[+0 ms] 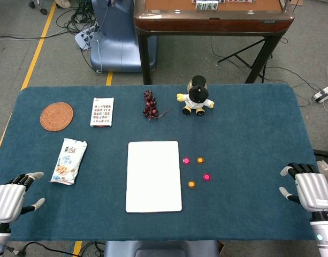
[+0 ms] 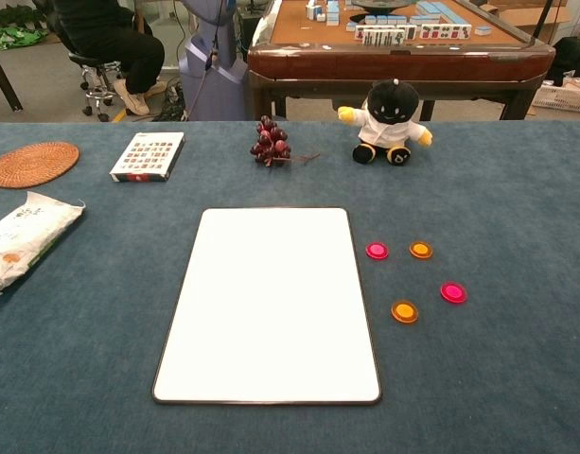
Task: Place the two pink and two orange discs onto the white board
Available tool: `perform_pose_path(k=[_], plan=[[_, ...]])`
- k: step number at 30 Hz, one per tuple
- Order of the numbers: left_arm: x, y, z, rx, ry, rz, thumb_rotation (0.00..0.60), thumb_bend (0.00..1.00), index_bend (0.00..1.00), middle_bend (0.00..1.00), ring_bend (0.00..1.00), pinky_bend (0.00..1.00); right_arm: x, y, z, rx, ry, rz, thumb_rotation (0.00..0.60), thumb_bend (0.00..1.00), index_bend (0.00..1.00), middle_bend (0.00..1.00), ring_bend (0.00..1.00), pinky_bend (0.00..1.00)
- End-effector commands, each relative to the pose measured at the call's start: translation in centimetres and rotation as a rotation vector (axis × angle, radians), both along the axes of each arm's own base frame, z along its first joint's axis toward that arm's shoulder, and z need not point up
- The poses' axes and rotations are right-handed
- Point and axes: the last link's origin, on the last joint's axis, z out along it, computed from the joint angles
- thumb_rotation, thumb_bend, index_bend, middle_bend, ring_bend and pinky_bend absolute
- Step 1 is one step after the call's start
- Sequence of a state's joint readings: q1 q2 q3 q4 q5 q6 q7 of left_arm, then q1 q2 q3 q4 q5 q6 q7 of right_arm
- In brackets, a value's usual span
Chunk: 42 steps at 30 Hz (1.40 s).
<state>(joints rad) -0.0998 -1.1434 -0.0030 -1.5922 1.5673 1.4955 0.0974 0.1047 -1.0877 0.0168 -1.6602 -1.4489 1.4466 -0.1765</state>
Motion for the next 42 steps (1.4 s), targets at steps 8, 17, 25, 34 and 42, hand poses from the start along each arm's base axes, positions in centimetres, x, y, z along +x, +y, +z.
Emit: perform_pose_path(k=[8, 17, 25, 34, 42], plan=[[-0.3, 0.0, 0.1, 0.005, 0.002, 0.015, 0.600, 0.16, 0.34, 0.38, 0.34, 0.48, 0.3, -0.9, -0.7, 0.043, -0.009, 0.008, 0.600, 0.16, 0.44, 0.36, 0.30, 0.42], [-0.5, 0.1, 0.3, 0.008, -0.005, 0.025, 0.600, 0.16, 0.35, 0.38, 0.34, 0.48, 2.7, -4.0, -2.3, 0.130, 0.060, 0.054, 0.600, 0.16, 0.44, 0.58, 0.57, 0.75], [-0.2, 0.1, 0.4, 0.011, -0.015, 0.009, 0.600, 0.16, 0.35, 0.38, 0.34, 0.48, 5.8, -7.4, -4.8, 0.226, 0.117, 0.099, 0.600, 0.16, 0.44, 0.98, 0.98, 0.99], [-0.2, 0.3, 0.5, 0.010, -0.027, 0.002, 0.600, 0.16, 0.35, 0.38, 0.34, 0.48, 8.2, -9.4, -8.5, 0.310, 0.146, 0.125, 0.600, 0.16, 0.44, 1.00, 1.00, 1.00], [-0.2, 0.4, 0.9, 0.021, -0.037, 0.003, 0.600, 0.16, 0.35, 0.38, 0.34, 0.48, 9.6, -10.4, -11.5, 0.385, 0.172, 0.129, 0.600, 0.15, 0.44, 1.00, 1.00, 1.00]])
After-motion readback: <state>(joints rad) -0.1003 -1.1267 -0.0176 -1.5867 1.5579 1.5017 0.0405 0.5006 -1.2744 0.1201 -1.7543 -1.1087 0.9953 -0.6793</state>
